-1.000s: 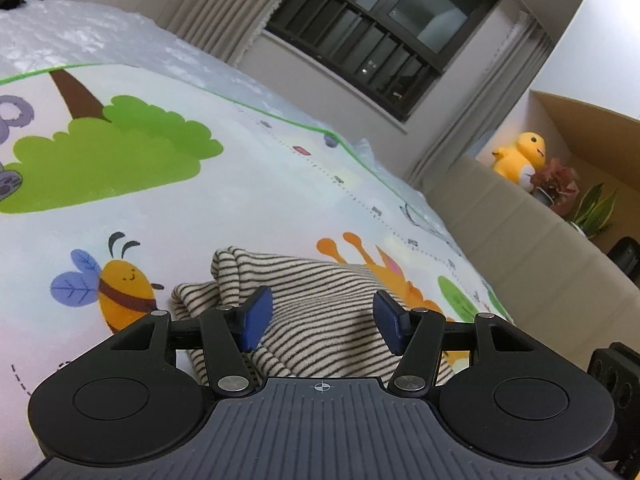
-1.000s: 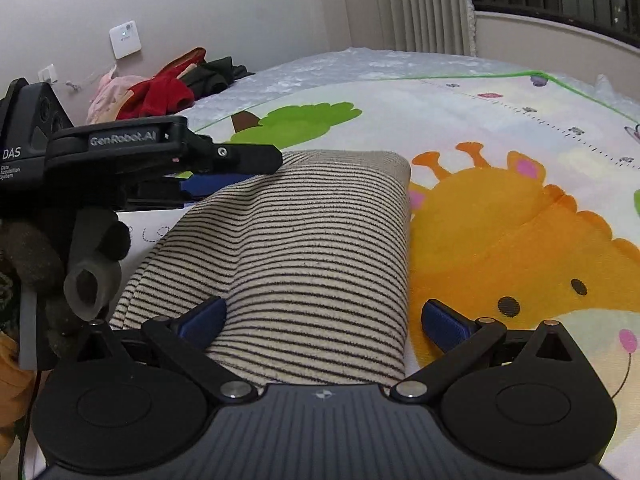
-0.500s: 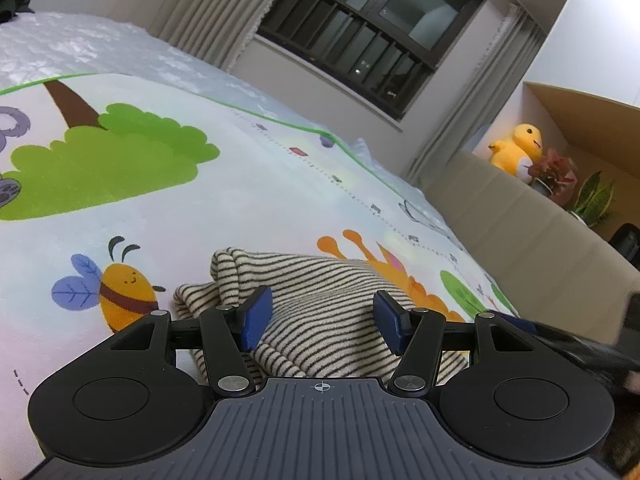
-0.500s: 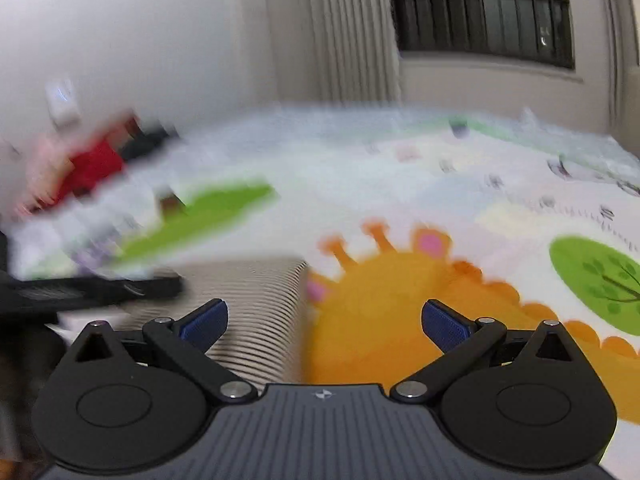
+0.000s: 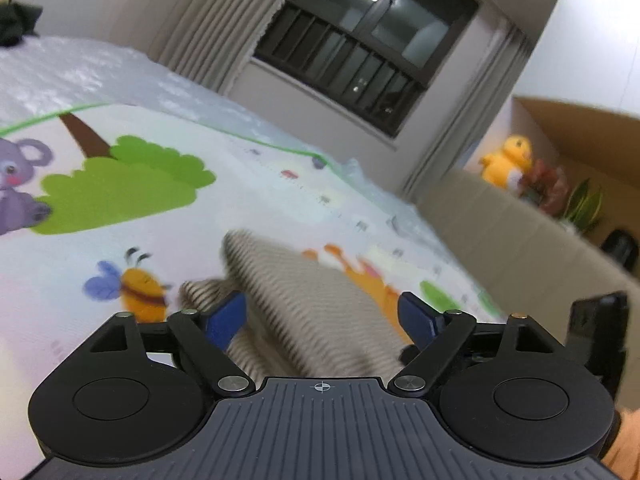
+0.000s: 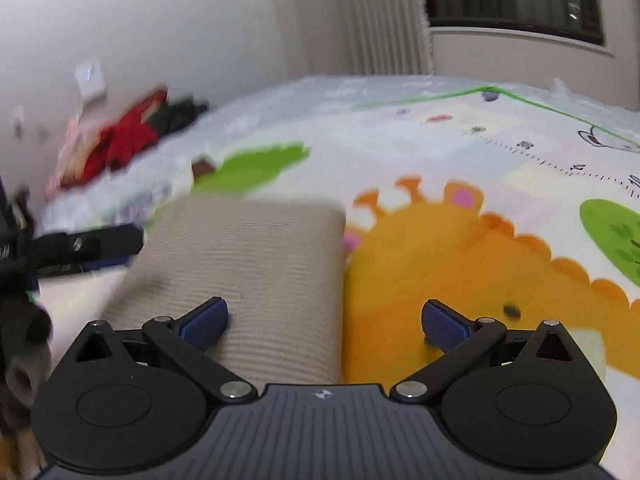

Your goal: Fold clothes

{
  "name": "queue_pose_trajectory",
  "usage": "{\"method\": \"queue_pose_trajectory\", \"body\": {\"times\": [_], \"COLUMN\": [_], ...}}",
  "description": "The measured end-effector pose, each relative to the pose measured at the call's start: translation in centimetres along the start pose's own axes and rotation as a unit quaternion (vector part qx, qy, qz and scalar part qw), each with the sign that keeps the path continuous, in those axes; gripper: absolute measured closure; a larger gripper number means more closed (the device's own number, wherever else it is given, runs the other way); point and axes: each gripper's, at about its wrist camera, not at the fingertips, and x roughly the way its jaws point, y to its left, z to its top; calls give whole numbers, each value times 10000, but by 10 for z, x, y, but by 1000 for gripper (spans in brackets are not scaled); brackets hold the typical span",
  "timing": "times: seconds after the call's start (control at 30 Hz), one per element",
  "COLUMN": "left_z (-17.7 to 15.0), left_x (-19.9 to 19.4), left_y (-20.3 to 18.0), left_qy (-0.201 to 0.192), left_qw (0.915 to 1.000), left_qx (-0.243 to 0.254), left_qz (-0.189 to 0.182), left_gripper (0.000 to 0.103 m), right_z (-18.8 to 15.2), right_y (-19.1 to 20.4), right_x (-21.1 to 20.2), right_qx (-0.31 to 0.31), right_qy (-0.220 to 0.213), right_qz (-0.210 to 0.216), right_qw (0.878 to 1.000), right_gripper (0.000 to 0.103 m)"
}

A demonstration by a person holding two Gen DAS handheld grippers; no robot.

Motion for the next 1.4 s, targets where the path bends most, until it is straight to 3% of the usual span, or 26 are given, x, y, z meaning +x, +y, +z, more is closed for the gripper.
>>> {"method": "queue_pose_trajectory", "body": {"times": [0.07,0.13,0.2,0.4,0.53,0.6,0.77,0.93,1.1,1.2,1.4], "left_z": [-13,-22,-25,-37,-62,-81,-124,-160,-172,-177,-182], "left_x": [10,14,13,-11,-52,-64,-74,-76,-82,-84,-85], "left_y": [5,14,18,-7,-46,-68,-113,-151,-174,-177,-174], "left_qy": [268,300,217,-214,-585,-581,-796,-988,-1072,-1072,-913], "left_qw": [9992,9986,9984,9953,9907,9888,9750,9598,9545,9523,9555], "left_qx": [-18,-251,-400,-455,-169,-18,-40,349,902,935,745], "left_qz": [306,357,349,824,1213,1375,2073,2605,2634,2701,2703], "left_gripper": [15,10,10,6,0,0,0,0,0,0,0], "right_z": [-7,-10,-12,-25,-47,-59,-98,-129,-142,-144,-144], "right_y": [-2,-8,-15,-28,-36,-41,-55,-50,-42,-46,-62], "right_x": [6,9,9,-20,-60,-78,-110,-135,-141,-142,-141], "right_qx": [50,214,386,717,387,276,346,43,-212,-115,374], "right_qy": [-43,-76,-100,-307,-464,-517,-453,-919,-1036,-1090,-1070], "right_qz": [-4,152,292,519,483,391,558,487,426,533,782], "right_qw": [10000,9996,9988,9956,9970,9975,9968,9946,9935,9926,9905], "right_gripper": [0,0,0,0,0,0,0,0,0,0,0]}}
